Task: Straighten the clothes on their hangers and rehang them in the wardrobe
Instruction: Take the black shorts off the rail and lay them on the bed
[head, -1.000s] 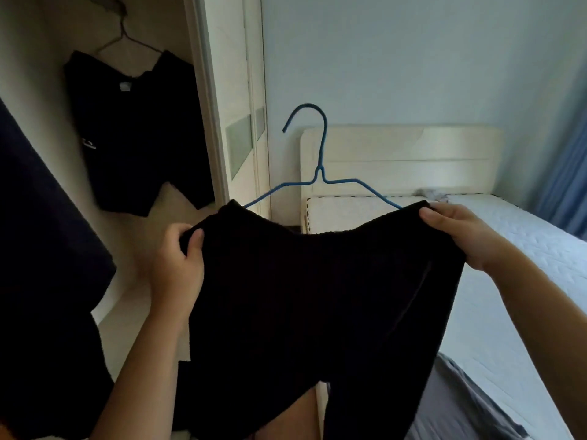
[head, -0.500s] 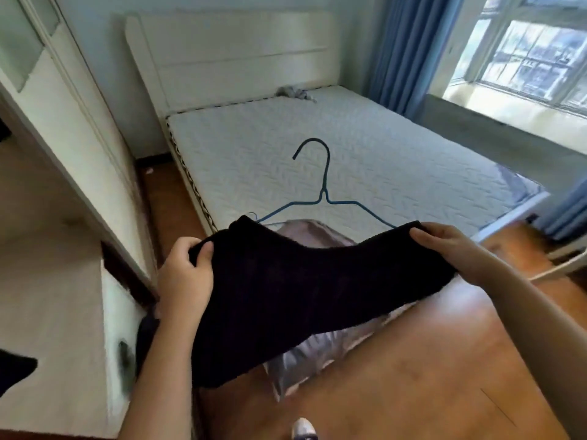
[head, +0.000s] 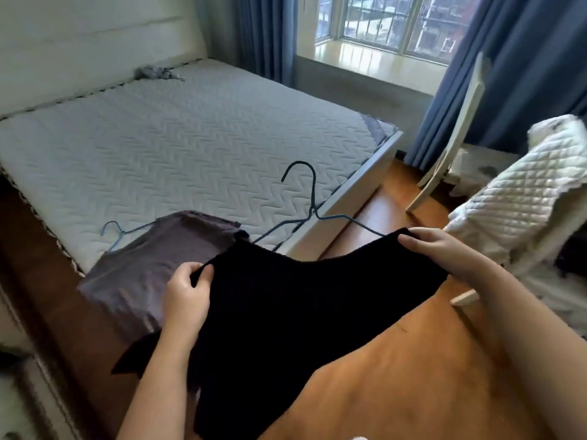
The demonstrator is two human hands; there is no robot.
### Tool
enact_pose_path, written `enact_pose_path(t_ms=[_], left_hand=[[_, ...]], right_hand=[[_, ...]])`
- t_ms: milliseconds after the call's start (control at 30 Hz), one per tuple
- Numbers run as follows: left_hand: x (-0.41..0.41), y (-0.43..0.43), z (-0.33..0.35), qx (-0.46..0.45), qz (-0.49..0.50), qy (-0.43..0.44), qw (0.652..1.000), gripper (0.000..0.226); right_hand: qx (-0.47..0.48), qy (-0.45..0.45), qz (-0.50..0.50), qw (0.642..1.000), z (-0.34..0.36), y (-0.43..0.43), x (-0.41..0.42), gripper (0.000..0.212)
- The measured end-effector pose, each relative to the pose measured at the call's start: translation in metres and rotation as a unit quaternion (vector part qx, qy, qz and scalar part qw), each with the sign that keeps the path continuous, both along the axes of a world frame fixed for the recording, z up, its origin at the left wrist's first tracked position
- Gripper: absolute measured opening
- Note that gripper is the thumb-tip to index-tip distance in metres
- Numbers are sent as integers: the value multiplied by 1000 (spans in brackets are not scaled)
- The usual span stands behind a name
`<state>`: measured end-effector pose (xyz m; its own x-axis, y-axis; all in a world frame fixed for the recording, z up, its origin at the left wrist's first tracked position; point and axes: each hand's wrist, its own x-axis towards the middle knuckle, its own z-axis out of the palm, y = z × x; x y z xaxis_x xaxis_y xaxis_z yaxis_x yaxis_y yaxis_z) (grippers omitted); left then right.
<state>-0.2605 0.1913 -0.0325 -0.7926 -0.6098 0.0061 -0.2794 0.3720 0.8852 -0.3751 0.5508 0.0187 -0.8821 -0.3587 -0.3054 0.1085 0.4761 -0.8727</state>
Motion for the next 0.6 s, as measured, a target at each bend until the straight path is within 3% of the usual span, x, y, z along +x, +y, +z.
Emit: enact_pose_path(t_ms=[100, 233, 433, 600], left_hand=[[-30, 58, -8, 29, -22, 2, 999, 5], [-59, 98, -10, 49, -14, 18, 999, 5], [-108, 94, -9, 31, 29, 37, 998, 6], [-168, 71, -37, 28, 92, 19, 995, 6]], right_hand=[[3, 13, -17, 1000, -1, 54, -21, 67], [10, 21, -28, 999, 0, 93, -64, 15], [44, 49, 19, 998, -9, 80, -154, 10], [81, 64, 64, 993, -27, 38, -249, 27]])
